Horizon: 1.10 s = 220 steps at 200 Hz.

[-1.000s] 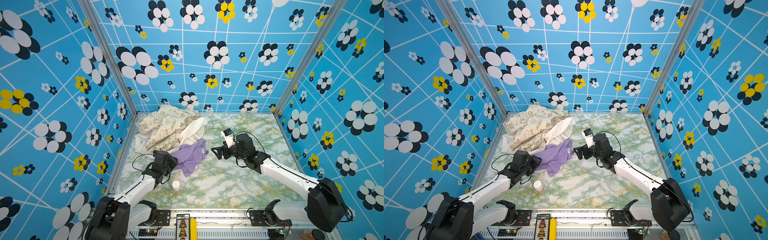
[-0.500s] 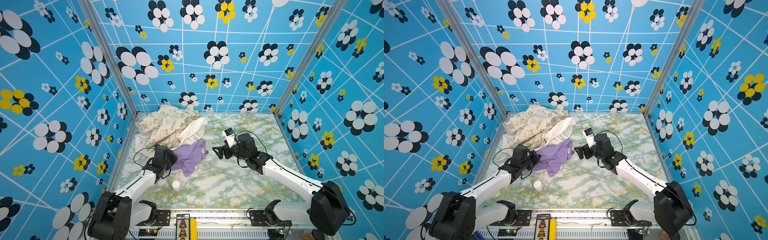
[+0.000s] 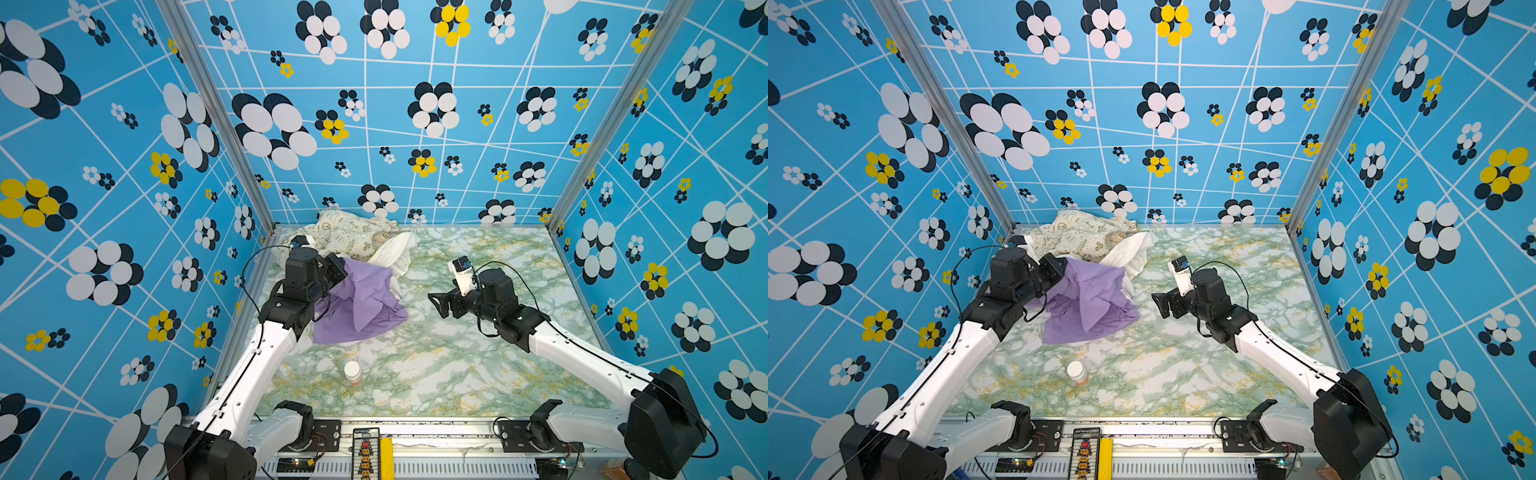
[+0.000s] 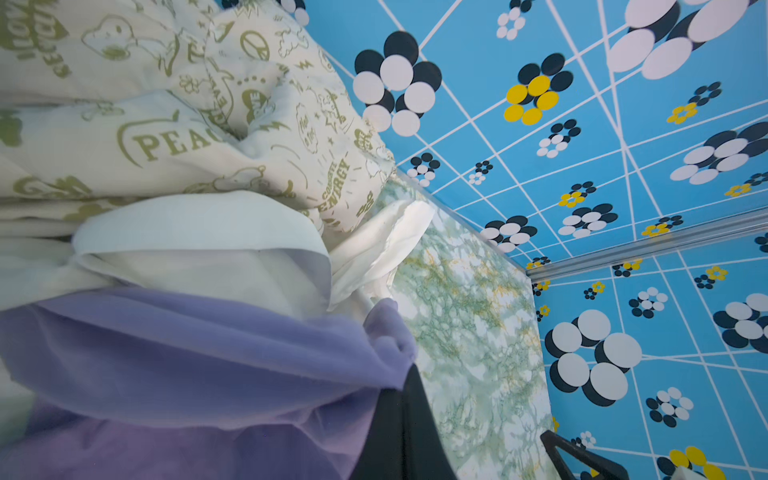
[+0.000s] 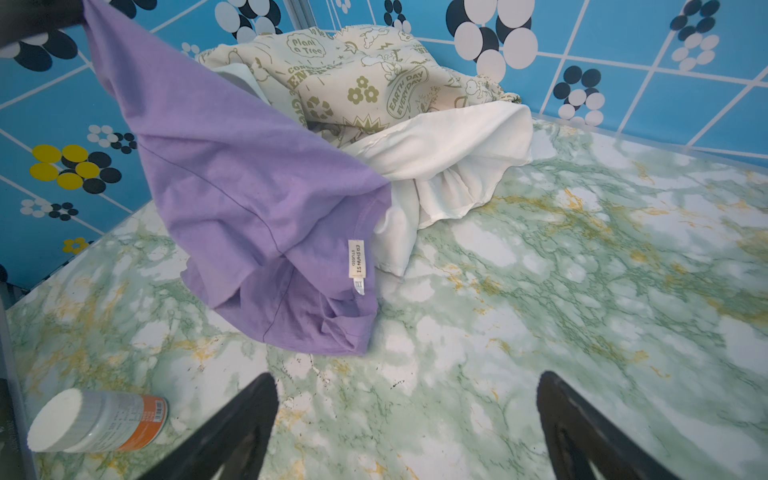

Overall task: Pick out a specific cloth from the pile
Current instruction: 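Lift the purple shirt high with the left gripper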

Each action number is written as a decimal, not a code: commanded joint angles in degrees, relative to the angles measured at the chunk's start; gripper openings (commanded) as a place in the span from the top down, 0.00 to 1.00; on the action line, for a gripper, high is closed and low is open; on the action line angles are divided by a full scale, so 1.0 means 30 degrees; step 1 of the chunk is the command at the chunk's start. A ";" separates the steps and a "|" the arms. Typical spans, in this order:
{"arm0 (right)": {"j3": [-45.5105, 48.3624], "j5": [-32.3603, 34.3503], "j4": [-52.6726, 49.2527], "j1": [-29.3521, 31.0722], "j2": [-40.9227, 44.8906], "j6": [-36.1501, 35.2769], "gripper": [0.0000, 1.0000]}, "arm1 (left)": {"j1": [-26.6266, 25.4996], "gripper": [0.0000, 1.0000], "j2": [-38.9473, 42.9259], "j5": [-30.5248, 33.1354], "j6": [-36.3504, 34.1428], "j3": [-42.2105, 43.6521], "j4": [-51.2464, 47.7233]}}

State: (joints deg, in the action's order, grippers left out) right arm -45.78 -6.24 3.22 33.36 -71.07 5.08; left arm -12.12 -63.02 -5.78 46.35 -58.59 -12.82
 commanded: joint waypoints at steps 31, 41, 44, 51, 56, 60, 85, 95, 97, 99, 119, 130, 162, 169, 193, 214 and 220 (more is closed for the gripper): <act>0.0564 0.0659 0.0093 0.0102 0.0939 -0.0219 0.01 | 0.0596 1.00 -0.0741 0.0819 -0.2111 -0.5274 -0.0881; 0.0639 0.0703 0.0170 0.0121 0.1039 -0.0225 0.01 | 0.0692 1.00 -0.0938 0.1058 -0.2396 -0.6196 -0.1054; 0.0662 0.0718 0.0180 0.0109 0.1064 -0.0221 0.01 | 0.0721 1.00 -0.1005 0.1141 -0.2487 -0.6465 -0.1106; 0.0688 0.0761 0.0178 0.0091 0.1115 -0.0214 0.01 | 0.0859 1.00 -0.1170 0.1269 -0.2694 -0.7091 -0.1268; 0.0717 0.0790 0.0185 0.0101 0.1153 -0.0207 0.01 | 0.0960 1.00 -0.1337 0.1376 -0.2844 -0.7533 -0.1368; 0.0700 0.0813 0.0185 0.0112 0.1182 -0.0224 0.01 | 0.1026 1.00 -0.1424 0.1446 -0.2968 -0.7931 -0.1481; 0.0743 0.0906 0.0179 0.0099 0.1334 -0.0284 0.01 | 0.1667 1.00 -0.2235 0.1762 -0.3592 -1.0301 -0.2056; 0.0754 0.0958 0.0130 0.0099 0.1422 -0.0300 0.01 | 0.2003 1.00 -0.2527 0.1781 -0.3696 -1.1166 -0.2270; 0.0757 0.0965 0.0142 0.0114 0.1445 -0.0305 0.01 | 0.2080 1.00 -0.2578 0.1795 -0.3700 -1.1311 -0.2307; 0.0802 0.0966 0.0130 0.0103 0.1451 -0.0292 0.01 | 0.2151 1.00 -0.2635 0.1784 -0.3701 -1.1443 -0.2330; 0.0889 0.1105 0.0127 0.0085 0.1611 -0.0345 0.01 | 0.2780 1.00 -0.3063 0.1757 -0.3553 -1.2857 -0.2449; 0.0928 0.1186 0.0127 0.0098 0.1716 -0.0332 0.01 | 0.2864 1.00 -0.3316 0.1921 -0.3651 -1.3691 -0.2618; 0.0881 0.1373 0.0127 0.0099 0.2049 -0.0224 0.01 | 0.2864 1.00 -0.4367 0.1579 -0.3582 -1.6192 -0.3034; 0.0883 0.1448 0.0101 0.0099 0.2130 -0.0175 0.01 | 0.2835 1.00 -0.4564 0.1422 -0.3373 -1.6607 -0.3004; 0.0664 0.1805 -0.0082 0.0054 0.2479 0.0166 0.01 | 0.2430 1.00 -0.5167 0.1239 -0.2715 -1.7571 -0.2379; 0.0249 0.1961 -0.0679 -0.0127 0.2833 0.0399 0.01 | 0.1381 1.00 -0.5939 0.1131 -0.2834 -1.8581 -0.2055; 0.0084 0.2017 -0.0891 -0.0206 0.2941 0.0395 0.01 | 0.0995 1.00 -0.6201 0.1090 -0.3094 -1.8953 -0.2108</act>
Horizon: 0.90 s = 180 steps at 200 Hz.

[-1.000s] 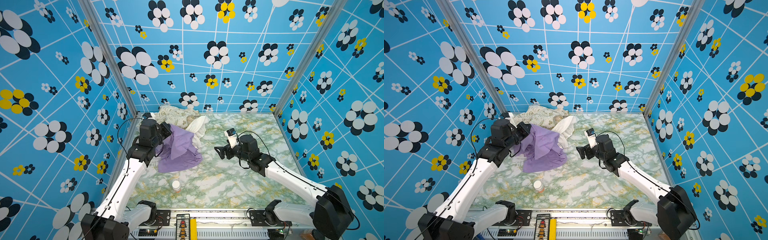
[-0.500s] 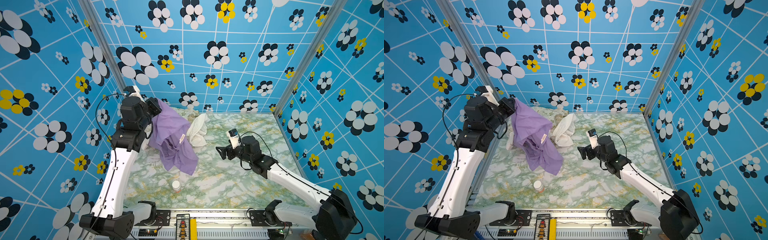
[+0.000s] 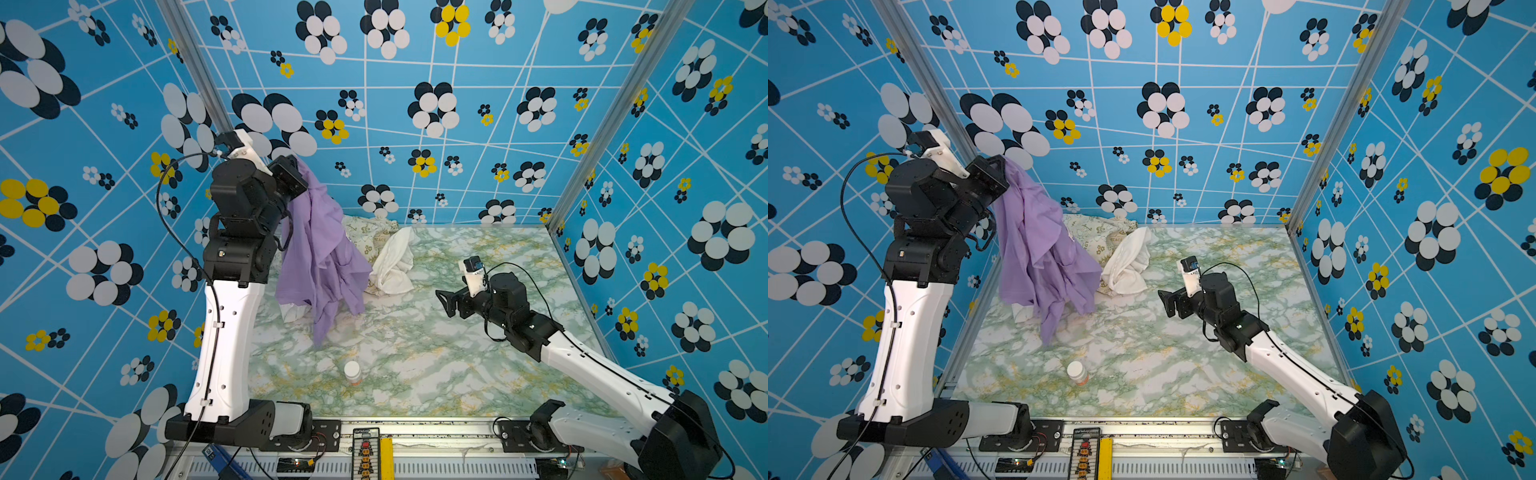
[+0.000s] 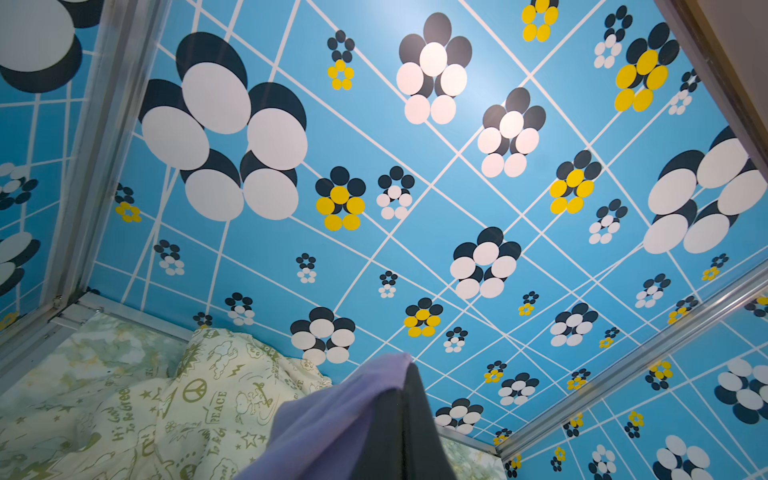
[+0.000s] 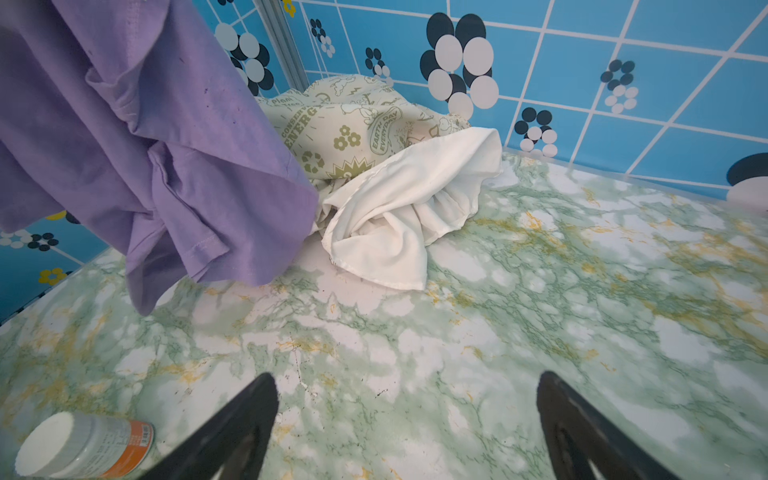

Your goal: Pick out a specific cloth from the pile

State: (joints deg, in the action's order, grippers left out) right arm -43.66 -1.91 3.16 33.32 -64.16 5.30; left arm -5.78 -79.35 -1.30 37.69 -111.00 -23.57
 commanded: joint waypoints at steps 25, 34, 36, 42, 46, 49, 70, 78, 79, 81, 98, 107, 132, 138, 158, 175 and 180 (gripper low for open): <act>-0.1140 0.0827 -0.1887 -0.0728 0.1348 0.0338 0.01 | -0.2972 1.00 -0.1872 -0.0184 -0.1217 -0.2871 0.1092; -0.1207 0.0899 -0.2120 -0.1050 0.1692 0.0436 0.01 | -0.3682 1.00 -0.2298 -0.0120 -0.1479 -0.3320 0.1083; -0.1238 0.0901 -0.2162 -0.1115 0.1756 0.0468 0.01 | -0.3848 1.00 -0.2416 -0.0122 -0.1553 -0.3424 0.1066; -0.1241 0.0901 -0.2250 -0.1394 0.2007 0.0588 0.01 | -0.4370 1.00 -0.2719 -0.0106 -0.1750 -0.3766 0.1036; -0.1238 0.0901 -0.2310 -0.1590 0.2160 0.0695 0.01 | -0.4701 1.00 -0.2941 -0.0117 -0.1896 -0.4024 0.0968; -0.1238 0.0876 -0.2334 -0.1765 0.2270 0.0804 0.01 | -0.4970 1.00 -0.3133 -0.0122 -0.2046 -0.4236 0.0932; -0.1190 0.0929 -0.2572 -0.2941 0.3111 0.1441 0.01 | -0.6751 1.00 -0.4491 -0.0347 -0.3034 -0.5936 0.0266; -0.1154 0.1037 -0.2659 -0.3337 0.3427 0.1564 0.01 | -0.7350 1.00 -0.4991 -0.0520 -0.3354 -0.6508 -0.0041; -0.1137 0.1043 -0.2676 -0.3369 0.3457 0.1583 0.01 | -0.7414 1.00 -0.5061 -0.0541 -0.3389 -0.6566 -0.0091; -0.1140 0.1090 -0.2689 -0.3438 0.3516 0.1634 0.01 | -0.7601 1.00 -0.5172 -0.0565 -0.3503 -0.6696 -0.0150; -0.1113 0.1628 -0.2862 -0.4057 0.4003 0.1741 0.01 | -0.8844 1.00 -0.5891 -0.0897 -0.4235 -0.6924 -0.0419; -0.1059 0.1976 -0.2949 -0.4288 0.4219 0.1885 0.01 | -0.9555 1.00 -0.6257 -0.0932 -0.4717 -0.6796 -0.0642; -0.0778 0.2960 -0.2899 -0.4979 0.4553 0.2997 0.01 | -1.1427 1.00 -0.6884 -0.1004 -0.6131 -0.4866 -0.0371; -0.0662 0.3110 -0.2871 -0.5134 0.4559 0.3369 0.01 | -1.1885 1.00 -0.6933 -0.1100 -0.6396 -0.3975 0.0121; -0.0417 0.3303 -0.2882 -0.5503 0.4533 0.4233 0.01 | -1.3043 1.00 -0.6919 -0.1524 -0.7053 -0.0344 0.2333; -0.0435 0.3327 -0.3110 -0.5627 0.4409 0.4487 0.01 | -1.3772 0.90 -0.6999 -0.1529 -0.7623 0.2267 0.3348; -0.0470 0.3332 -0.3171 -0.5632 0.4392 0.4514 0.01 | -1.3867 0.84 -0.7028 -0.1531 -0.7865 0.2937 0.3428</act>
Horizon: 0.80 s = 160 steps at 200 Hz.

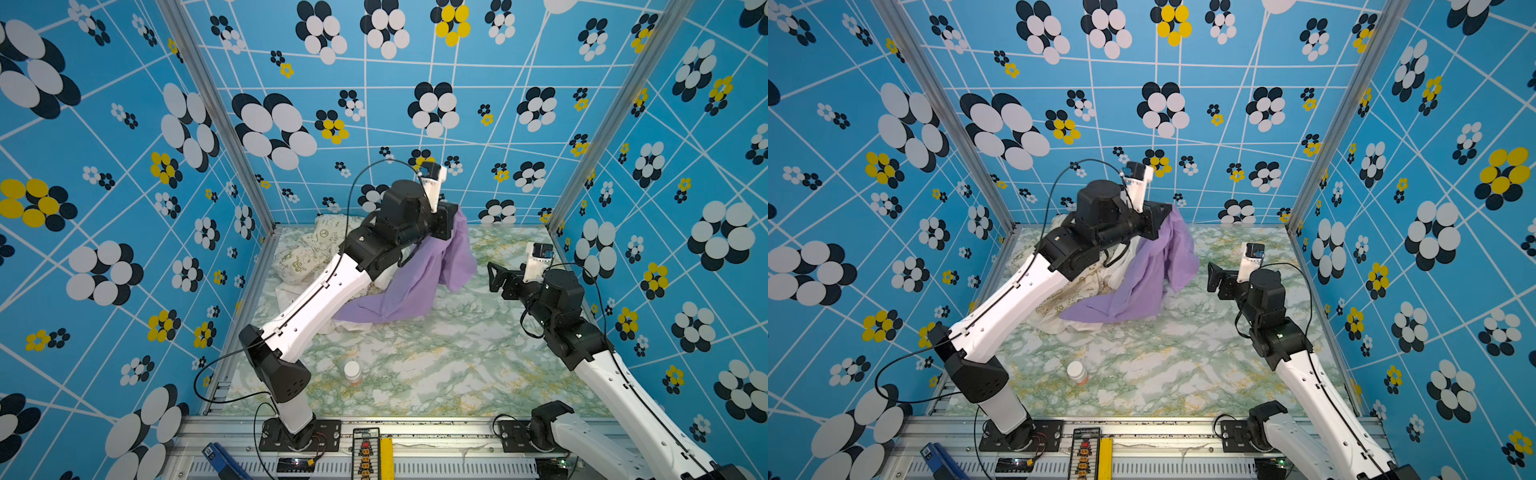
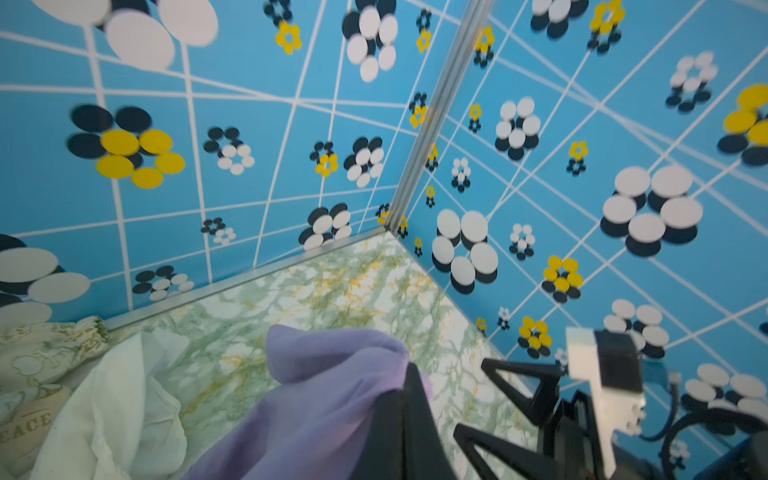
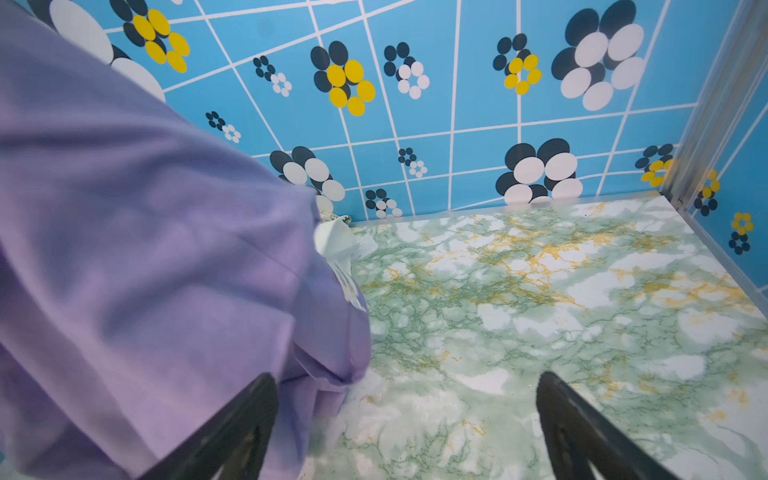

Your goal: Pick out a specific cloth from the pile

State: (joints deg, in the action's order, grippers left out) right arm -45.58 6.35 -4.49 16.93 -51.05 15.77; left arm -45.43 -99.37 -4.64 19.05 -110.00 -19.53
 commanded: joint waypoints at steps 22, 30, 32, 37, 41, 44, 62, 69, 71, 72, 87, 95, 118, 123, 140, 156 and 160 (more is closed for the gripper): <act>0.0260 -0.0079 -0.0534 -0.0196 -0.0058 0.1072 0.01 | -0.0851 0.43 0.0073 0.0452 -0.3137 0.5169 0.1890; 0.0300 -0.0565 -0.0419 -0.0194 -0.0137 0.1059 0.01 | -0.0807 0.30 0.0602 0.1330 -0.3254 0.6007 0.1947; 0.0308 -0.0711 -0.0395 -0.0208 -0.0163 0.1046 0.01 | -0.0790 0.27 0.0765 0.1486 -0.3261 0.6230 0.2036; 0.0366 -0.1026 -0.0335 -0.0199 -0.0260 0.1014 0.01 | -0.0728 0.20 0.1242 0.1828 -0.3299 0.6887 0.2318; 0.0364 -0.1241 -0.0278 -0.0196 -0.0329 0.0960 0.01 | -0.0642 0.14 0.1714 0.2011 -0.3310 0.7453 0.2639; 0.0344 -0.1417 -0.0248 -0.0194 -0.0376 0.0970 0.01 | -0.0607 0.11 0.2120 0.2104 -0.3344 0.7862 0.2931; 0.0386 -0.2491 0.0120 -0.0210 -0.0845 0.0974 0.01 | -0.0141 0.01 0.4630 0.2804 -0.3210 1.0432 0.4572; 0.0350 -0.3023 0.0392 -0.0209 -0.1045 0.0971 0.01 | 0.0098 0.01 0.5528 0.3071 -0.3121 1.1214 0.4873; 0.0387 -0.3207 0.0466 -0.0219 -0.1123 0.0981 0.01 | 0.0176 0.01 0.5813 0.3130 -0.3081 1.1391 0.4892; 0.0379 -0.3292 0.0513 -0.0206 -0.1150 0.0982 0.01 | 0.0233 0.01 0.5933 0.3174 -0.3060 1.1504 0.4895; 0.0251 -0.4623 0.0943 -0.0165 -0.1759 0.1146 0.01 | 0.0860 0.01 0.7703 0.3814 -0.2861 1.2740 0.4406; 0.0121 -0.5243 0.1064 -0.0122 -0.2186 0.1188 0.01 | 0.1233 0.01 0.8599 0.4252 -0.2752 1.3321 0.3924; -0.0785 -0.5837 0.0139 0.0705 -0.3661 0.0427 0.01 | 0.2232 0.01 1.1013 0.5240 -0.2267 1.5044 0.2539; -0.1060 -0.5761 -0.0258 0.1062 -0.3997 -0.0034 0.01 | 0.2464 0.01 1.1546 0.5318 -0.2032 1.5445 0.2225; -0.2086 -0.5138 -0.1745 0.2680 -0.5219 -0.2040 0.01 | 0.3276 0.01 1.3090 0.5274 -0.1098 1.6576 0.1272; -0.3031 -0.4972 -0.3041 0.3903 -0.6518 -0.3429 0.01 | 0.3754 0.01 1.4435 0.5123 -0.0339 1.7517 0.0658; -0.3267 -0.4959 -0.3353 0.4118 -0.6844 -0.3687 0.01 | 0.3822 0.01 1.4753 0.5093 -0.0180 1.7766 0.0587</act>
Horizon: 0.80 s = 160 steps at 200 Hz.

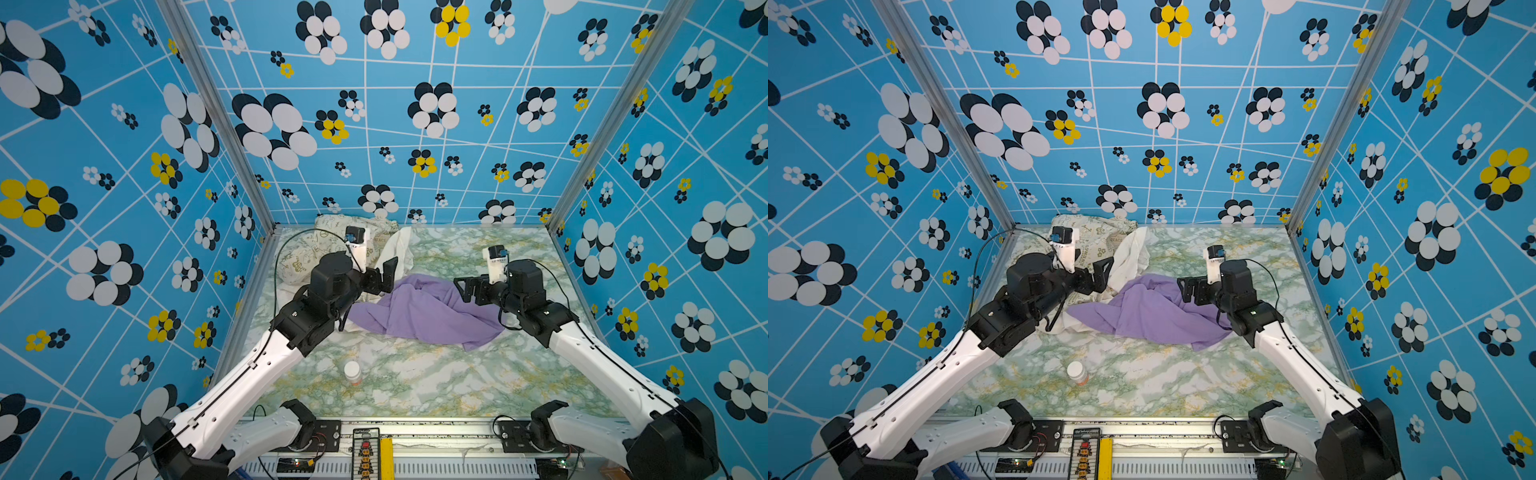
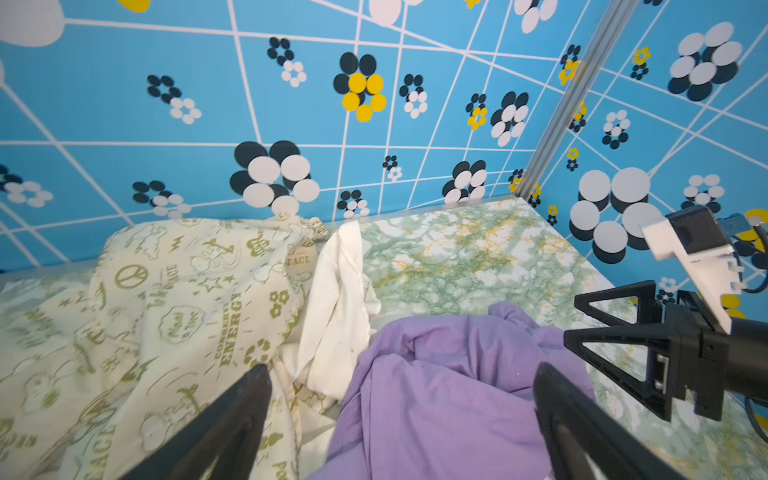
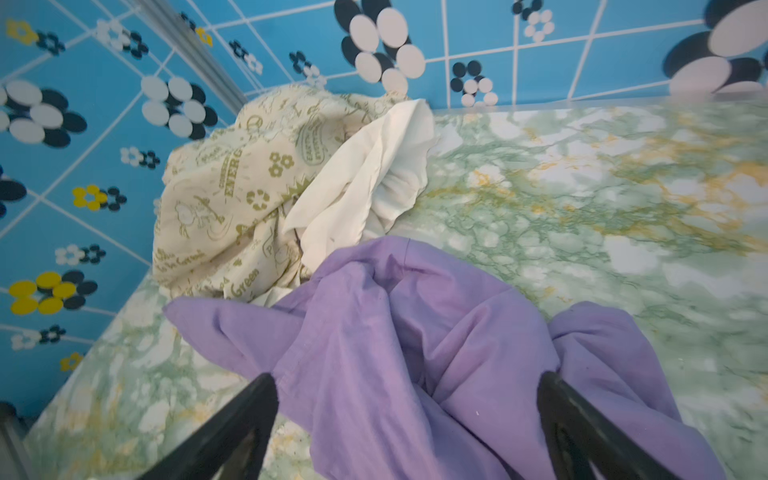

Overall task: Pick out a specific cloth from the pile
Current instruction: 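Grasp the purple shirt with the right gripper while the left gripper releases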

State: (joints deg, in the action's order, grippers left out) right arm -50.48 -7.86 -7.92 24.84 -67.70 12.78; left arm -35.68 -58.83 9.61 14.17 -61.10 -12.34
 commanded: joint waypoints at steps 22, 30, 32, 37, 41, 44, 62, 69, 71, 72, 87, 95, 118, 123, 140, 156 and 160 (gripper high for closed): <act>-0.2778 0.0319 -0.3788 0.2625 -0.3023 -0.3975 0.01 | 0.0801 0.01 0.2960 0.0100 0.2033 0.2683 -0.1922; -0.3113 0.0551 -0.4323 0.2964 -0.3594 -0.4465 0.01 | 0.0902 0.01 0.3537 -0.0070 0.2233 0.3105 -0.1922; -0.3217 0.0623 -0.4432 0.3064 -0.3712 -0.4581 0.01 | 0.0921 0.01 0.3675 -0.0112 0.2288 0.3183 -0.1922; -0.3382 0.0731 -0.4728 0.3247 -0.4101 -0.4855 0.01 | 0.0994 0.01 0.3990 -0.0203 0.2397 0.3380 -0.1988; -0.3513 0.0811 -0.4961 0.3408 -0.4396 -0.5047 0.01 | 0.1059 0.01 0.4228 -0.0241 0.2534 0.3520 -0.2077; -0.3639 0.0844 -0.5128 0.3512 -0.4588 -0.5163 0.01 | 0.1095 0.01 0.4401 -0.0243 0.2661 0.3620 -0.2154; -0.4249 0.0833 -0.6035 0.4083 -0.5897 -0.5633 0.01 | 0.1286 0.01 0.5221 -0.0243 0.3219 0.4074 -0.2672; -0.4465 0.0789 -0.6270 0.4262 -0.6362 -0.5748 0.01 | 0.1308 0.01 0.5499 -0.0243 0.3373 0.4267 -0.2765; -0.4507 0.0777 -0.6325 0.4326 -0.6469 -0.5773 0.01 | 0.1315 0.01 0.5564 -0.0243 0.3423 0.4338 -0.2770; -0.4519 0.0775 -0.6368 0.4351 -0.6526 -0.5778 0.01 | 0.1316 0.01 0.5599 -0.0243 0.3436 0.4369 -0.2757; -0.4912 0.0784 -0.6704 0.4623 -0.7444 -0.5767 0.01 | 0.1347 0.01 0.6096 -0.0214 0.3638 0.4821 -0.2743; -0.5166 0.1042 -0.6893 0.4723 -0.7985 -0.5619 0.01 | 0.1372 0.01 0.6283 -0.0188 0.3734 0.4963 -0.2735; -0.6291 0.2603 -0.7869 0.4734 -0.9584 -0.4748 0.01 | 0.1403 0.01 0.6557 -0.0140 0.3859 0.5058 -0.2937; -0.6505 0.3076 -0.8025 0.4728 -0.9931 -0.4481 0.01 | 0.1405 0.01 0.6594 -0.0155 0.3859 0.5048 -0.2990; -0.7194 0.4062 -0.8619 0.4728 -1.1152 -0.3718 0.01 | 0.1406 0.01 0.6660 -0.0177 0.3918 0.5045 -0.3079; -0.7725 0.4172 -0.9029 0.4727 -1.2210 -0.3143 0.01 | 0.1406 0.01 0.6750 -0.0213 0.4006 0.5067 -0.3077; -0.7820 0.4199 -0.9049 0.4726 -1.2455 -0.2984 0.01 | 0.1406 0.01 0.6763 -0.0239 0.4024 0.5074 -0.3069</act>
State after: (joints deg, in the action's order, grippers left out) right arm -71.33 0.97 -30.39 38.98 -101.21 -0.05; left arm -31.88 -39.40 9.43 25.21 -46.46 -20.86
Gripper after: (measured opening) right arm 0.991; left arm 0.992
